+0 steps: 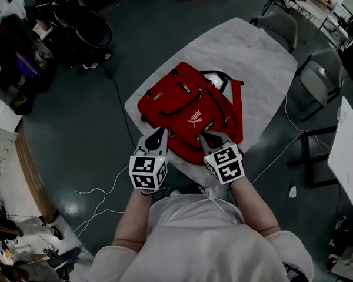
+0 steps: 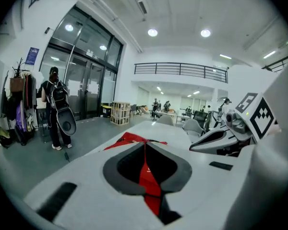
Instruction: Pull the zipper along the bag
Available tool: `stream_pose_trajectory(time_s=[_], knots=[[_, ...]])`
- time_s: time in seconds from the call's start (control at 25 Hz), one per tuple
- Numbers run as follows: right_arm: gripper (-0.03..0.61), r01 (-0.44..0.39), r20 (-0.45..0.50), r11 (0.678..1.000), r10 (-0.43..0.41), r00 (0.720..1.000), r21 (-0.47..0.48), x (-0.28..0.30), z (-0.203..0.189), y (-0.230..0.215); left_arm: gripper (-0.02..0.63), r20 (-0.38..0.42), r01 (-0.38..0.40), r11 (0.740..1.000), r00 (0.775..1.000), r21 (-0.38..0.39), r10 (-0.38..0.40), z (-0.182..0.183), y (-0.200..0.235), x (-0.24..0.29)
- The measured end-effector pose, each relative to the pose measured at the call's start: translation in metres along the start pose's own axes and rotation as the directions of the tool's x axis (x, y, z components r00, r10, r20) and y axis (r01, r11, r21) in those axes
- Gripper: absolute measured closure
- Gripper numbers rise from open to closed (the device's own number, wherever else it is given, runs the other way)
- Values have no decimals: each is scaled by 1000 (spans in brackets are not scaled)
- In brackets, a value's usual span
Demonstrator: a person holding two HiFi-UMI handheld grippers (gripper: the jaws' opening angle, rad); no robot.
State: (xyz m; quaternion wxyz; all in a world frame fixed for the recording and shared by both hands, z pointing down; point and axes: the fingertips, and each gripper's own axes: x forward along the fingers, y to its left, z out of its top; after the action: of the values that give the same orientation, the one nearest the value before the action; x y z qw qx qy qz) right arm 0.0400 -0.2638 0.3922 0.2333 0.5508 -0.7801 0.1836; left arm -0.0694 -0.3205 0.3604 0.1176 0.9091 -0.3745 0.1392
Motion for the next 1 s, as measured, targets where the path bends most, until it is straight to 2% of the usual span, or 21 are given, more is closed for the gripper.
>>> stream_pose_trajectory(time_s=[0.12,0.36,0.56,0.8,1.0], knots=[[552,4,91,1000,-3,996,-20,-12,32,-6,589,56,-8,1000,998,3,8,29,-8,-3],[552,18,230,1000,-16,973,-9,-34,75,-16,589,140,-13,998,990,58,5,71,-28,-12],[552,21,263,1000,-19,964,-2,-40,84,-20,589,177,-20,998,984,63,9,89,-31,-14],[552,3,275,1000,-5,961,6,-40,81,-21,589,166,-40,998,986,46,32,84,-30,-8],[552,-7,280,1000,2,960,15,-37,80,-23,588,139,-38,997,990,67,28,77,-35,2]])
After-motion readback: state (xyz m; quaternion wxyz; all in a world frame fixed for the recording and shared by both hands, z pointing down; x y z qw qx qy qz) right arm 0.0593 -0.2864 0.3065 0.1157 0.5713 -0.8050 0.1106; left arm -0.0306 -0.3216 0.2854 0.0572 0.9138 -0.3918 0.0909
